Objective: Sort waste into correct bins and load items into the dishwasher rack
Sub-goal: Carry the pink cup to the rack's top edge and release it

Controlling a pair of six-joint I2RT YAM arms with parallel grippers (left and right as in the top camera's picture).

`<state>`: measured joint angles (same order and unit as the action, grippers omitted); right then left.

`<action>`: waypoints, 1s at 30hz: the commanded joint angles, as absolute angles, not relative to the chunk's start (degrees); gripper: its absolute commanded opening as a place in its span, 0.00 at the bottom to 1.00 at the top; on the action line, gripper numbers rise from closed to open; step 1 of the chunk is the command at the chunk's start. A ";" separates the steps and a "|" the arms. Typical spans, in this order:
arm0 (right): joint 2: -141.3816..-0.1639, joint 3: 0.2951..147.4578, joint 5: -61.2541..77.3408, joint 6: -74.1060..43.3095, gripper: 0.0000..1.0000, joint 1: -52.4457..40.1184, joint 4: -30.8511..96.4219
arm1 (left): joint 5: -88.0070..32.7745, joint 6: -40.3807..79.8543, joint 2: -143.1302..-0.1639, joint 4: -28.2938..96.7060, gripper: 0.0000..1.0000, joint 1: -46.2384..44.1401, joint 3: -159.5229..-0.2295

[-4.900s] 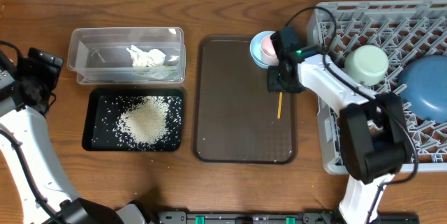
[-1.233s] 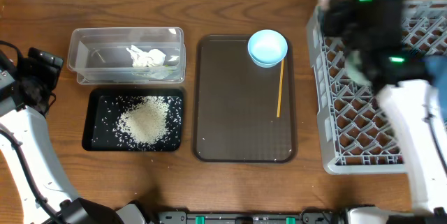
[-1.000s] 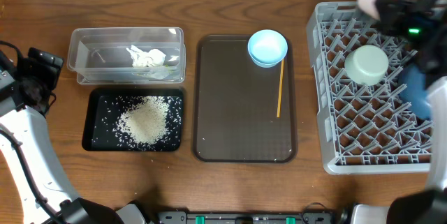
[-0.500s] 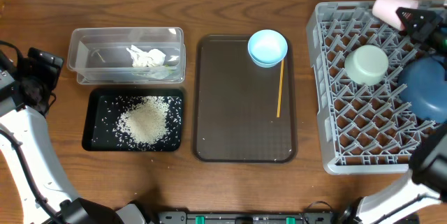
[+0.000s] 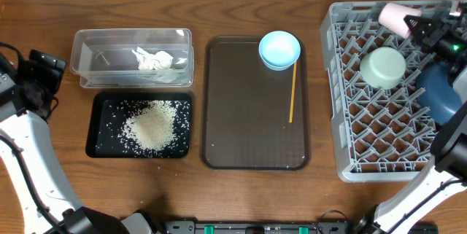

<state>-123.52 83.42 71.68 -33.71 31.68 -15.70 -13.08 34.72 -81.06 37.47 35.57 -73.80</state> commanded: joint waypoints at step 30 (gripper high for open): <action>-127.72 83.72 68.47 -30.20 0.06 38.28 -14.28 | -12.34 34.79 -81.23 37.50 0.95 35.73 -73.71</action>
<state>-127.11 83.42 68.55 -31.16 37.47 -14.79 -13.08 34.72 -81.06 37.45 35.57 -73.80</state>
